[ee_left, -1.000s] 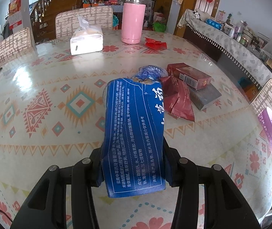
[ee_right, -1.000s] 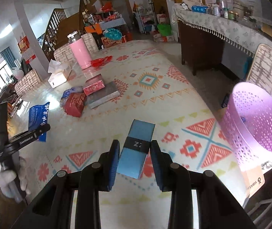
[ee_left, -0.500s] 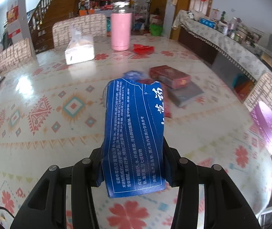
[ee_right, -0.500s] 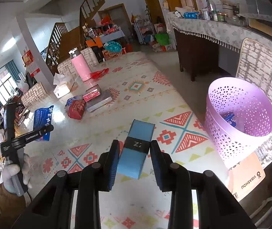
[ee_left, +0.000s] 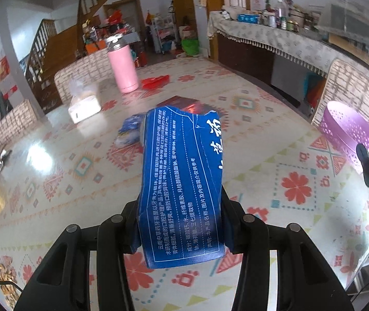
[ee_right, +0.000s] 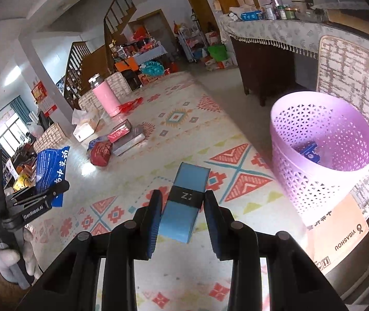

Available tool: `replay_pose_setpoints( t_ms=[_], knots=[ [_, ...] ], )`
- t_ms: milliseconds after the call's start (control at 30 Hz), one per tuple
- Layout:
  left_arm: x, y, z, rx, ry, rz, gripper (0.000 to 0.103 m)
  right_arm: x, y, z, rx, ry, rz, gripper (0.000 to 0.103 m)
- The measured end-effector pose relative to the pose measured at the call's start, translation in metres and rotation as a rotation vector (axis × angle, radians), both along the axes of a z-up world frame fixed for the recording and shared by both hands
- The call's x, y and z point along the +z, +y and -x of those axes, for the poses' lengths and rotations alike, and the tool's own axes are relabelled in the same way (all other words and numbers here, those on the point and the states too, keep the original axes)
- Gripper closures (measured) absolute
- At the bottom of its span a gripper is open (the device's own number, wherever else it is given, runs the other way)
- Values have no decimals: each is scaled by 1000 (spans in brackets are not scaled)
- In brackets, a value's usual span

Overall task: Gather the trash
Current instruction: 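Carry the light blue box with the right tool while the left tool carries the tissue pack to the wastebasket, then open both tools over the wastebasket to drop both items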

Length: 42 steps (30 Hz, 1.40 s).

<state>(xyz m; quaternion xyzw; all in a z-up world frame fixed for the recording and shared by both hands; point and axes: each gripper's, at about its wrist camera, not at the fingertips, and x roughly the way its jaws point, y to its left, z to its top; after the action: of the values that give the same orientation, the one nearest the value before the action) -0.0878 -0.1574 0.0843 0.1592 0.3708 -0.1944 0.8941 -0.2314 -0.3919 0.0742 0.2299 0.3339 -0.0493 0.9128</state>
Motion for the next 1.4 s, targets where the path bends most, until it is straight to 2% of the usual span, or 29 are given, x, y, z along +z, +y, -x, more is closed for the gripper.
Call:
replay_pose_setpoints(
  t_ms=[367,667,1067,1400],
  knots=[
    [4,-55,13,-78,-28,-47,57,-4,-43,18,-52,-27,-43,67],
    [1,-105,20,-153,-14,-63,57,-3,-82,36,-107,-46,-56,67],
    [8,-199,15,-302,76,-11,57,-4,-146,53,-213,-65,-84,67],
    [8,-294,4,-428,222,70,57,-9,-197,54,-284,-67,-125,67]
  ],
)
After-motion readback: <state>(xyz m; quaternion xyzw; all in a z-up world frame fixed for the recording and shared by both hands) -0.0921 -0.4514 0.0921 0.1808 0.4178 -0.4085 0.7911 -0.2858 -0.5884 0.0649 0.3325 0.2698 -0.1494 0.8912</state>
